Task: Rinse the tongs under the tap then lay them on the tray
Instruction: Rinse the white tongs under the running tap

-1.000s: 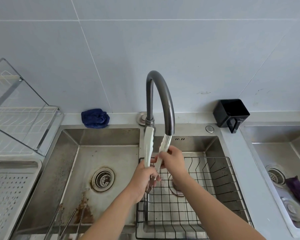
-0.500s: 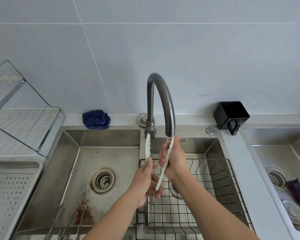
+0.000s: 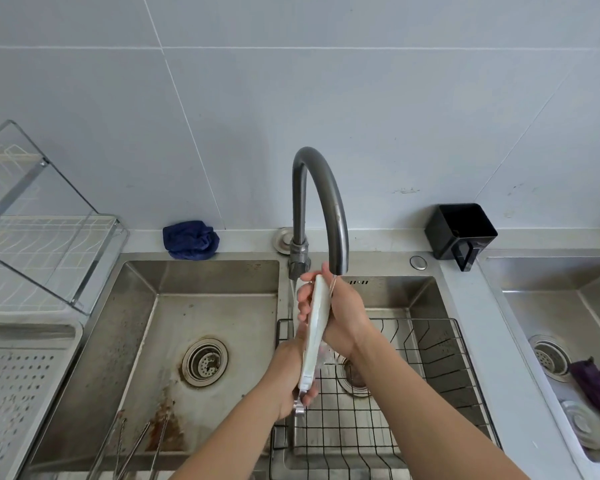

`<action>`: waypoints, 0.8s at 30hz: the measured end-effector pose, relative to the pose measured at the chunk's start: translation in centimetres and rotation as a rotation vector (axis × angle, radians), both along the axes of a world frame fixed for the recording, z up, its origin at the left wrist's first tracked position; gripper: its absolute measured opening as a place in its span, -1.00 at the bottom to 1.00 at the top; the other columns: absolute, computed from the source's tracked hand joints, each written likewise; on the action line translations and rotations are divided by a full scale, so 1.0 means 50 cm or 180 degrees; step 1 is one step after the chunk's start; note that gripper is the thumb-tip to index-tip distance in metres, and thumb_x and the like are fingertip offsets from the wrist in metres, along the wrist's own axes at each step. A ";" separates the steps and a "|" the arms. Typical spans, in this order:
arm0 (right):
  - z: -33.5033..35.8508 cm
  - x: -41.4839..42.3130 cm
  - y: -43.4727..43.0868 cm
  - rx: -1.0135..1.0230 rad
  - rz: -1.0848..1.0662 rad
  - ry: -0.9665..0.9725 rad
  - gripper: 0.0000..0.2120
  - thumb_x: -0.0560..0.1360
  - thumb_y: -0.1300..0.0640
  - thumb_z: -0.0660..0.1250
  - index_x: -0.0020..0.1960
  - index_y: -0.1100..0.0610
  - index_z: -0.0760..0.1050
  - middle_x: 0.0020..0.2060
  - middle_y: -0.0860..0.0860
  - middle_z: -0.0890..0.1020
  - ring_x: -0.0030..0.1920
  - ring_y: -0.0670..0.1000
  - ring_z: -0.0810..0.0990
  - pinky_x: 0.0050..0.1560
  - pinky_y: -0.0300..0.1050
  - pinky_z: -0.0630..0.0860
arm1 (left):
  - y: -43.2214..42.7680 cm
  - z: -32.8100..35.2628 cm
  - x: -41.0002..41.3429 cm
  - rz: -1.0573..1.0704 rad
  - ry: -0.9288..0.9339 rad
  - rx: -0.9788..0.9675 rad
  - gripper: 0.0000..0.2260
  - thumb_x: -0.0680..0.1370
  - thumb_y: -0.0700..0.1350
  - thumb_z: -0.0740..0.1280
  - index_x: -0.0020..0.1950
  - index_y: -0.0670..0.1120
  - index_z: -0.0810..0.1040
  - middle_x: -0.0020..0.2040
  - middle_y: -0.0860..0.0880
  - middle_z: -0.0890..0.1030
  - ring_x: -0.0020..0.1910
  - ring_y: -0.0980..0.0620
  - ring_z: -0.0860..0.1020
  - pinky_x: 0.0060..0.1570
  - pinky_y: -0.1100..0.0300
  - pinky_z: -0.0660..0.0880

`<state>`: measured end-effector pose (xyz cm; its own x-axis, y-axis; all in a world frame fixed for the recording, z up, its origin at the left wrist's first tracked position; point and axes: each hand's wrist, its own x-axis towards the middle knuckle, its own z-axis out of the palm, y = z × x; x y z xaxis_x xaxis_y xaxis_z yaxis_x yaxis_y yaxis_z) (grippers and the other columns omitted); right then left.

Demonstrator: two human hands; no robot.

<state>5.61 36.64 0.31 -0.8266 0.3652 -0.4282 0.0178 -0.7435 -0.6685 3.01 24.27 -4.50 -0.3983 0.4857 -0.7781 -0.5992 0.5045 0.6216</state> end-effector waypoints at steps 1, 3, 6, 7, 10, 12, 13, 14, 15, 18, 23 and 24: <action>-0.001 0.008 -0.003 0.0091 0.0106 0.0201 -0.74 0.62 0.01 0.25 0.04 0.21 0.55 -0.30 0.16 0.58 -0.38 0.10 0.48 -0.34 -0.04 0.47 | -0.003 -0.001 -0.005 0.0018 0.0015 -0.0025 -0.63 0.66 0.13 0.19 -0.04 -0.15 0.55 -0.49 -0.05 0.44 -0.64 -0.04 0.36 -0.60 0.28 0.26; -0.009 0.028 -0.018 0.0811 0.0421 0.0209 -0.73 0.60 -0.01 0.34 0.12 0.19 0.51 -0.23 0.18 0.63 -0.34 0.12 0.56 -0.37 -0.02 0.41 | -0.005 -0.002 -0.013 0.0127 -0.0023 0.0003 -0.64 0.66 0.10 0.14 0.01 -0.16 0.53 -0.46 -0.07 0.42 -0.63 -0.04 0.36 -0.61 0.27 0.25; -0.022 0.058 -0.035 0.1970 0.0501 -0.0301 -0.63 0.52 -0.17 0.40 0.06 0.13 0.52 -0.20 0.10 0.70 -0.21 0.06 0.68 -0.21 -0.04 0.59 | -0.004 -0.003 -0.016 0.0249 -0.0137 0.0133 -0.47 0.63 0.31 0.12 0.03 -0.15 0.56 -0.43 -0.09 0.45 -0.60 -0.04 0.39 -0.62 0.26 0.26; -0.025 0.069 -0.033 0.2193 0.0423 -0.0421 -0.63 0.50 -0.22 0.40 0.06 0.06 0.54 -0.16 0.04 0.71 -0.14 0.04 0.70 -0.11 -0.04 0.63 | -0.002 -0.004 -0.014 0.0298 -0.0181 0.0181 -0.40 0.59 0.39 0.14 0.05 -0.14 0.58 -0.42 -0.09 0.47 -0.59 -0.04 0.41 -0.61 0.25 0.28; -0.038 0.109 -0.023 0.2762 0.0813 -0.0342 -0.60 0.51 -0.30 0.37 0.22 -0.09 0.53 0.05 -0.07 0.66 0.01 -0.11 0.67 -0.02 -0.17 0.63 | 0.013 -0.005 -0.002 0.0504 -0.0217 0.0324 -0.37 0.57 0.42 0.13 0.08 -0.13 0.61 -0.38 -0.08 0.49 -0.55 0.01 0.41 -0.60 0.26 0.27; -0.060 0.121 -0.022 0.2758 0.0693 -0.0603 -0.49 0.56 -0.32 0.30 0.38 -0.05 0.45 0.24 -0.04 0.58 0.08 -0.23 0.64 0.10 -0.25 0.57 | 0.027 0.000 0.003 0.0613 -0.0275 0.0394 -0.50 0.62 0.31 0.15 0.02 -0.11 0.59 -0.42 -0.05 0.46 -0.58 0.03 0.35 -0.60 0.30 0.23; -0.066 0.122 -0.021 0.2506 0.0399 -0.0904 -0.48 0.59 -0.30 0.27 0.42 -0.03 0.42 0.30 -0.05 0.55 0.12 -0.25 0.63 0.21 -0.18 0.54 | 0.035 0.002 0.003 0.0570 -0.0371 0.0461 -0.58 0.62 0.23 0.18 0.01 -0.10 0.58 -0.45 -0.04 0.44 -0.59 0.04 0.33 -0.60 0.32 0.20; -0.070 0.121 -0.018 0.2117 0.0167 -0.1143 -0.54 0.62 -0.25 0.26 0.40 0.00 0.45 0.30 -0.05 0.58 0.12 -0.23 0.65 0.25 -0.08 0.53 | 0.041 0.005 0.004 0.0450 -0.0518 0.0570 -0.64 0.58 0.18 0.21 -0.01 -0.10 0.58 -0.47 -0.02 0.41 -0.61 0.05 0.31 -0.60 0.34 0.19; -0.074 0.118 -0.012 0.1665 0.0101 -0.1225 -0.61 0.64 -0.20 0.25 0.31 0.03 0.53 0.24 -0.03 0.64 0.09 -0.17 0.68 0.20 -0.03 0.56 | 0.045 0.011 0.003 0.0297 -0.0707 0.0697 -0.65 0.52 0.18 0.25 -0.05 -0.09 0.59 -0.46 -0.02 0.39 -0.62 0.06 0.30 -0.61 0.36 0.17; -0.071 0.106 0.003 0.1053 0.0260 -0.0968 -0.64 0.63 -0.11 0.31 0.01 0.19 0.65 -0.16 0.11 0.73 -0.22 0.06 0.71 -0.28 -0.13 0.58 | 0.052 0.019 0.001 -0.0079 -0.1255 0.1102 -0.53 0.49 0.32 0.25 -0.19 -0.08 0.59 -0.44 -0.06 0.44 -0.63 0.08 0.34 -0.64 0.36 0.16; -0.061 0.077 0.021 0.2062 -0.0431 -0.1288 -0.76 0.62 -0.02 0.34 -0.08 0.13 0.61 -0.26 0.02 0.74 -0.29 0.06 0.70 -0.30 -0.05 0.59 | 0.048 0.011 -0.015 0.0478 -0.0943 0.1069 -0.40 0.56 0.33 0.18 0.03 -0.18 0.67 -0.15 -0.20 0.63 -0.29 -0.14 0.60 -0.26 0.08 0.50; -0.061 0.072 0.025 0.2402 -0.0507 -0.1458 -0.79 0.63 0.00 0.32 -0.09 0.09 0.60 -0.27 -0.01 0.74 -0.28 0.03 0.71 -0.25 -0.03 0.61 | 0.041 0.007 -0.019 0.0572 -0.0697 0.1101 -0.35 0.58 0.38 0.09 0.16 -0.13 0.67 -0.05 -0.20 0.65 -0.14 -0.16 0.63 -0.15 0.01 0.53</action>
